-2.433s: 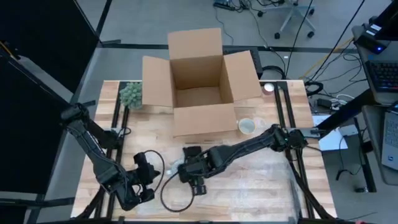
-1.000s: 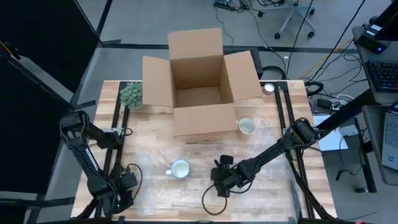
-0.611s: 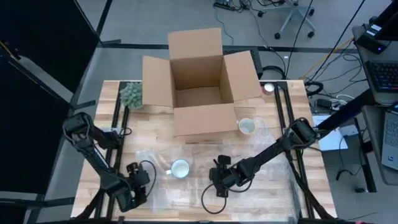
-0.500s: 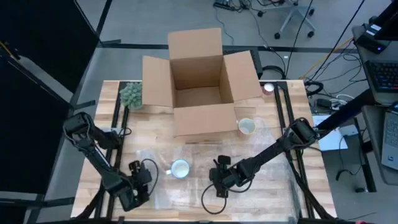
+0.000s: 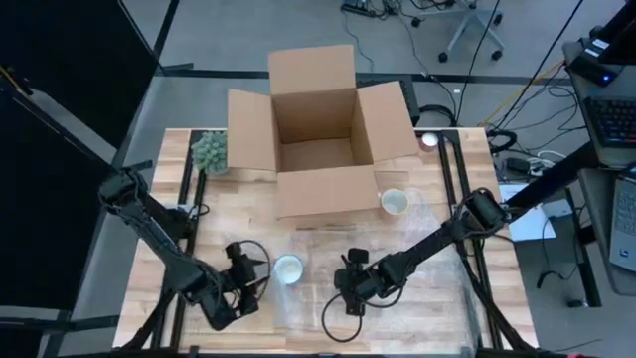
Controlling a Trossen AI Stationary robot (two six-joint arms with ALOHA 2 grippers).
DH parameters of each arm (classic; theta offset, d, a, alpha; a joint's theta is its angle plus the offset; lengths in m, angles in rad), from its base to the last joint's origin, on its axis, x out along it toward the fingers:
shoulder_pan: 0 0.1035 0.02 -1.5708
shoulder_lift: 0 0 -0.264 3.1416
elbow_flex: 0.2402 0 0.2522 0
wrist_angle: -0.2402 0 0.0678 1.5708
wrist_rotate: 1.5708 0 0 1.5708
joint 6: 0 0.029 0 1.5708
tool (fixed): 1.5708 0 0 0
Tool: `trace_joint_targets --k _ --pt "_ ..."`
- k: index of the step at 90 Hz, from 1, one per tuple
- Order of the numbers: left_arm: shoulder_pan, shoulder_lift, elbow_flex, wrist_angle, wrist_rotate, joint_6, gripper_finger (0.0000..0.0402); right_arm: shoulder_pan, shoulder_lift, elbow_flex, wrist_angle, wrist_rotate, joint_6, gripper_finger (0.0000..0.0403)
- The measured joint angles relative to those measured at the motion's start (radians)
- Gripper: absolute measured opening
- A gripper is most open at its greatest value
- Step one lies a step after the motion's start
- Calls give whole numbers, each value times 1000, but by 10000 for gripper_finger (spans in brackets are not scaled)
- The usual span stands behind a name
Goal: Wrap mug
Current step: Wrap the red cup in the bubble wrap
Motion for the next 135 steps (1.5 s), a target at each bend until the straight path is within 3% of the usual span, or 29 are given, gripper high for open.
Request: trace_joint_targets --k 39,71,98,135 --pt "23 0 2 -1 32 41 172 0 0 0 -1 0 -8 187" --pt "22 -1 2 -1 37 40 102 0 0 0 -1 0 -8 187" --pt "22 -1 2 -1 37 40 6 0 0 0 -1 0 -8 187" --pt "22 -1 53 -4 37 101 0 0 0 0 -1 0 -7 187"
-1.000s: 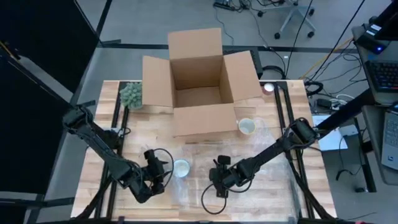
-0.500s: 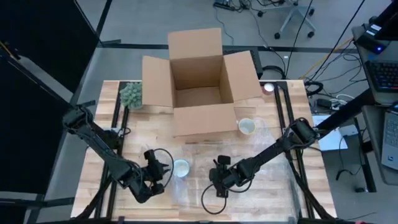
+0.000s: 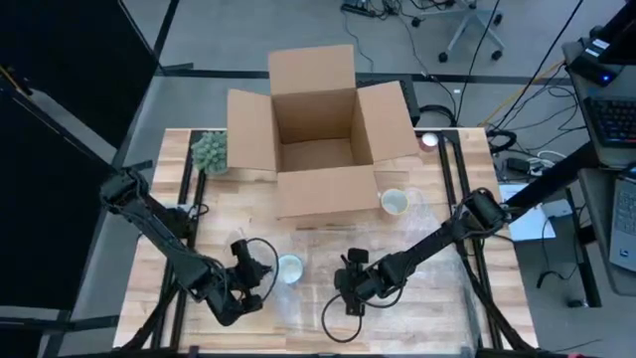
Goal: Wrap mug
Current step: Wrap the red cup in the bubble wrap
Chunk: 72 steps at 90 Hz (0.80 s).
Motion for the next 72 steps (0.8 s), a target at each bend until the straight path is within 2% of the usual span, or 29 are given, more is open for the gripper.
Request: trace_joint_targets --k 26,72 --pt "10 -1 108 7 -2 167 0 0 0 0 0 0 0 187" --pt "47 -1 111 3 -5 176 0 0 0 0 0 0 5 187"
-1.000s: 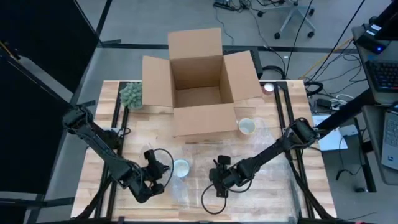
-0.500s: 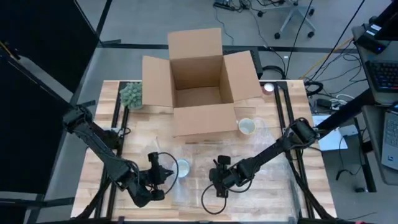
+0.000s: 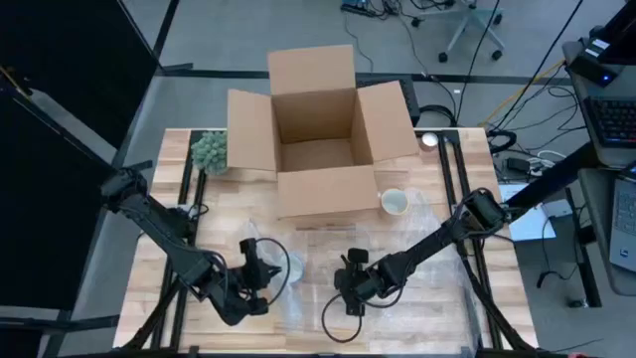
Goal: Wrap mug
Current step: Wrap the red cup in the bubble wrap
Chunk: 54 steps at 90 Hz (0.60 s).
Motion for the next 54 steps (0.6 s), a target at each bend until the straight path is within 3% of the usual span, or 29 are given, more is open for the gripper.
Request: trace_joint_targets --k 54 --pt "0 0 0 0 0 -1 0 2 0 0 7 -4 -1 187"
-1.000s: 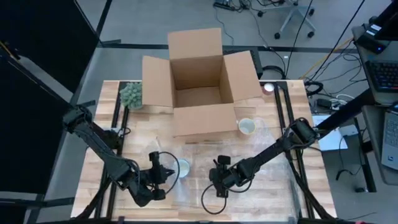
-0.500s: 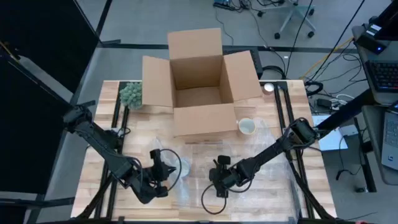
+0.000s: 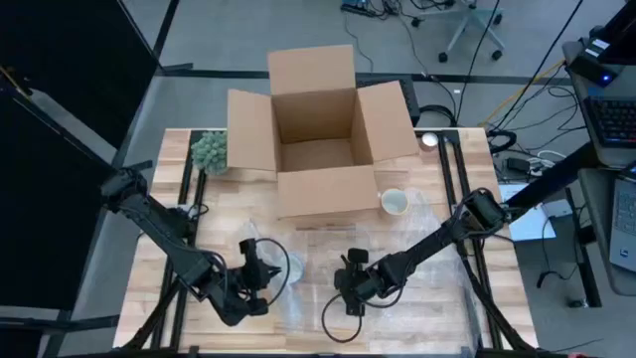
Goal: Wrap mug
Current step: Wrap the red cup in the bubble wrap
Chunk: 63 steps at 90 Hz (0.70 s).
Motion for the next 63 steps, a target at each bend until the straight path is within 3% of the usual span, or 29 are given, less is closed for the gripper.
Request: trace_joint_targets --k 14,27,63 --pt "0 0 0 0 0 0 0 0 0 0 4 -3 1 187" --pt "0 0 0 0 0 0 0 0 -1 0 62 -73 -20 187" --pt "0 0 0 0 0 1 0 3 -8 16 127 -83 -53 187"
